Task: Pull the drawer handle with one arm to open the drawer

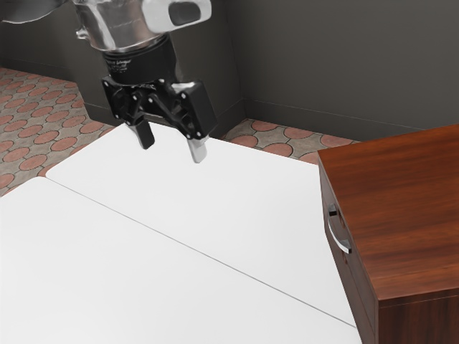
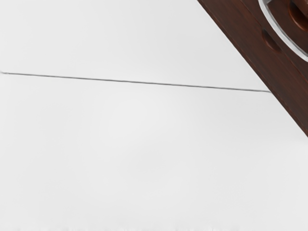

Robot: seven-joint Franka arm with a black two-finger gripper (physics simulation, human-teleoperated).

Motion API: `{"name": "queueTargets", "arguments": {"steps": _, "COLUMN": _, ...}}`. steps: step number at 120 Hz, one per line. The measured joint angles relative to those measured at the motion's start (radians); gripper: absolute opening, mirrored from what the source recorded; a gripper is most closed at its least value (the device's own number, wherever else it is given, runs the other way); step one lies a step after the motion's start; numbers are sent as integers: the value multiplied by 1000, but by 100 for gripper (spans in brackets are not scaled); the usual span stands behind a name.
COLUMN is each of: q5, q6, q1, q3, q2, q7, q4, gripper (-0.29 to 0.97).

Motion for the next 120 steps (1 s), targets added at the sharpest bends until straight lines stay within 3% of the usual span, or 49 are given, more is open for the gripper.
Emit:
{"name": "queueTargets", "arguments": {"steps": 14, "q5": 68, "q6": -17, "q1": -179, "q3": -60, "q2": 25, "q7": -122, "q4": -11, "gripper": 68}}
{"name": "queueTargets", "arguments": {"steps": 26, "q5": 62, "q6": 3, "q1": -347, "q3": -70, "q2": 65, "q7": -210, "q4": -15, "gripper": 68}}
{"name": "queueTargets", "arguments": {"steps": 32, "q5": 44, "q6": 21, "q1": -386, "q3": -72, "q2": 84, "q7": -248, "q4": -16, "gripper": 68}}
{"name": "queueTargets", "arguments": {"steps": 38, "q5": 32, "q6": 47, "q1": -347, "q3": -75, "q2": 95, "q7": -284, "q4": -18, "gripper": 68}}
{"name": "queueTargets", "arguments": {"steps": 50, "q5": 9, "q6": 86, "q1": -139, "q3": -94, "q2": 110, "q7": -347, "q4": -24, "gripper": 68}}
{"name": "queueTargets", "arguments": {"steps": 58, "q5": -10, "q6": 103, "q1": -69, "q3": -97, "q2": 115, "q7": -385, "q4": -30, "gripper": 68}}
{"name": "queueTargets", "arguments": {"steps": 83, "q5": -58, "q6": 157, "q1": -125, "q3": -98, "q2": 140, "q7": -550, "q4": -59, "gripper": 68}}
{"name": "queueTargets", "arguments": {"steps": 104, "q5": -87, "q6": 212, "q1": -117, "q3": -91, "q2": 185, "q7": -669, "q4": -61, "gripper": 68}}
{"name": "queueTargets", "arguments": {"steps": 120, "q5": -57, "q6": 234, "q1": -149, "q3": -89, "q2": 168, "q7": -748, "q4": -77, "gripper": 68}}
